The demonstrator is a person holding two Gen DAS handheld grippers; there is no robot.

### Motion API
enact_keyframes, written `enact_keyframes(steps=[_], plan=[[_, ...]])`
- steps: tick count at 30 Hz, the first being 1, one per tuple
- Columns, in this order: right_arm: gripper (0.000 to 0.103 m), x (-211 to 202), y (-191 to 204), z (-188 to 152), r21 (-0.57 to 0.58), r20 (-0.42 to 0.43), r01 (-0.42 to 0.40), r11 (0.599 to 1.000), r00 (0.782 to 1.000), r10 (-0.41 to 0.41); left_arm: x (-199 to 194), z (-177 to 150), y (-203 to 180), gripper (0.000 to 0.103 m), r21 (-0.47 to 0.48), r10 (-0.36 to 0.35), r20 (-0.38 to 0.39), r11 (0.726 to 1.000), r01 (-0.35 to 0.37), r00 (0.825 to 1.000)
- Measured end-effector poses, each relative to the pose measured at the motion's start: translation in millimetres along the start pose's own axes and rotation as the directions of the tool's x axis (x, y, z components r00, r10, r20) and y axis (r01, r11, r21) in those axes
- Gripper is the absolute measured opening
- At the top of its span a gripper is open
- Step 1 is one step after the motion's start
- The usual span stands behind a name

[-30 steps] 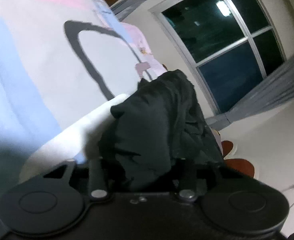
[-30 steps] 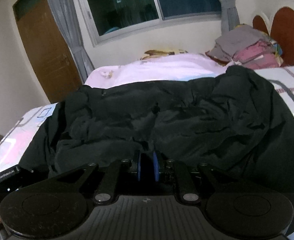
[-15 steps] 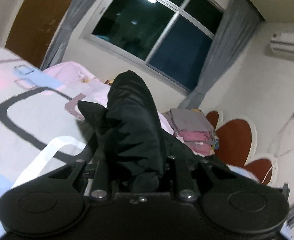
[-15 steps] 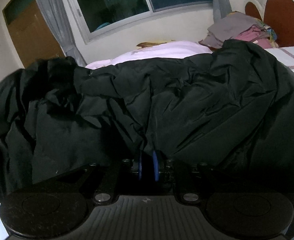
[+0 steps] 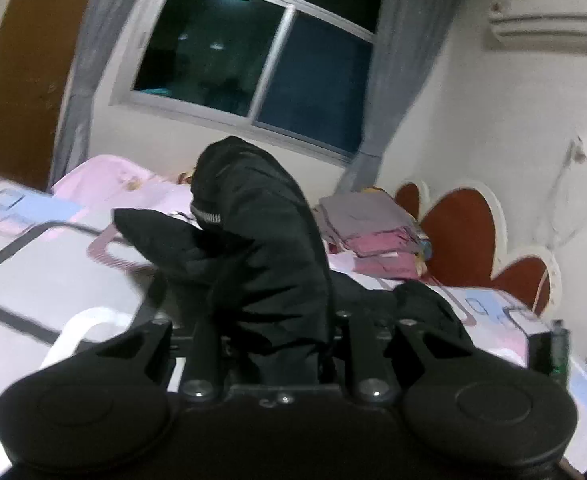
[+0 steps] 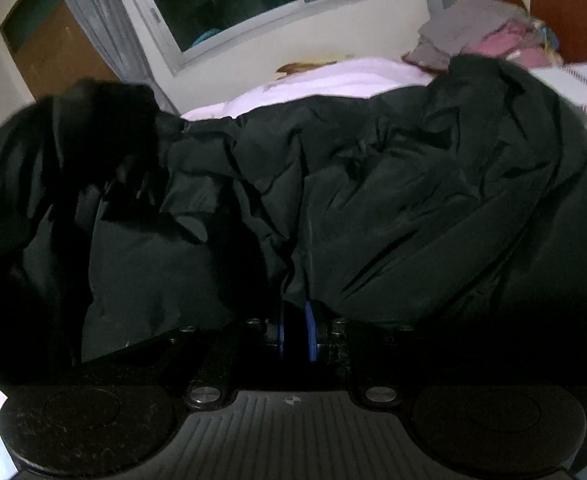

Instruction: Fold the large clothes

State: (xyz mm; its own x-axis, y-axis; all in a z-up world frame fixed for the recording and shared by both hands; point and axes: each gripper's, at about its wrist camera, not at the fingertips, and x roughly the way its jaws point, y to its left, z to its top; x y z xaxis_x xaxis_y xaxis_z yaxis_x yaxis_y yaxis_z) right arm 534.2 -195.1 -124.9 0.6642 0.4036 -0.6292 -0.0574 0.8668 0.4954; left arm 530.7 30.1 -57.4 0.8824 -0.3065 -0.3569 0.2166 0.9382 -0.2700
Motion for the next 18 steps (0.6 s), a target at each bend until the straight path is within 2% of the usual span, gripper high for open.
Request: enact_keyframes(steps=[3, 4, 5, 8, 10, 14, 15, 18], plan=[[0.012, 0.5, -19.0, 0.7, 0.066, -0.021, -0.067, 0.996, 0.997, 0.069, 7.3, 0.7, -26.2, 0.022, 0.026, -0.014, -0.010, 1.000, 0.014, 1.000], [0.012, 1.2, -21.4, 0.9, 0.074, -0.028, -0.083, 0.994, 0.996, 0.085, 9.6, 0.5, -32.7, 0.022, 0.006, -0.012, -0.009, 1.000, 0.012, 1.000], [0.012, 3.7, -23.4, 3.9, 0.080, -0.038, -0.098, 0.992, 0.994, 0.101, 13.5, -0.2, -41.1, 0.022, -0.015, 0.003, -0.014, 1.000, -0.003, 1.000], [0.011, 4.4, -32.9, 8.4, 0.093, -0.061, -0.139, 0.986, 0.987, 0.145, 23.7, -5.8, -69.7, 0.022, -0.028, 0.108, -0.025, 0.994, -0.109, 0.994], [0.011, 3.6, -38.1, 8.1, 0.096, -0.070, -0.164, 0.982, 0.983, 0.171, 32.9, -10.4, -94.8, 0.022, 0.047, 0.174, -0.026, 0.984, -0.172, 0.984], [0.011, 4.7, -59.6, 12.8, 0.152, -0.076, -0.229, 0.961, 0.967, 0.243, 50.3, -17.2, -126.6, 0.022, 0.101, 0.221, -0.049, 0.971, -0.216, 0.974], [0.007, 4.0, -64.2, 13.1, 0.166, -0.078, -0.236, 0.958, 0.965, 0.251, 54.2, -19.4, -132.2, 0.022, 0.098, 0.236, -0.052, 0.968, -0.231, 0.970], [0.005, 0.4, -73.6, 14.2, 0.189, -0.085, -0.252, 0.949, 0.959, 0.271, 65.1, -25.4, -145.5, 0.021, 0.072, 0.265, -0.060, 0.963, -0.260, 0.963]])
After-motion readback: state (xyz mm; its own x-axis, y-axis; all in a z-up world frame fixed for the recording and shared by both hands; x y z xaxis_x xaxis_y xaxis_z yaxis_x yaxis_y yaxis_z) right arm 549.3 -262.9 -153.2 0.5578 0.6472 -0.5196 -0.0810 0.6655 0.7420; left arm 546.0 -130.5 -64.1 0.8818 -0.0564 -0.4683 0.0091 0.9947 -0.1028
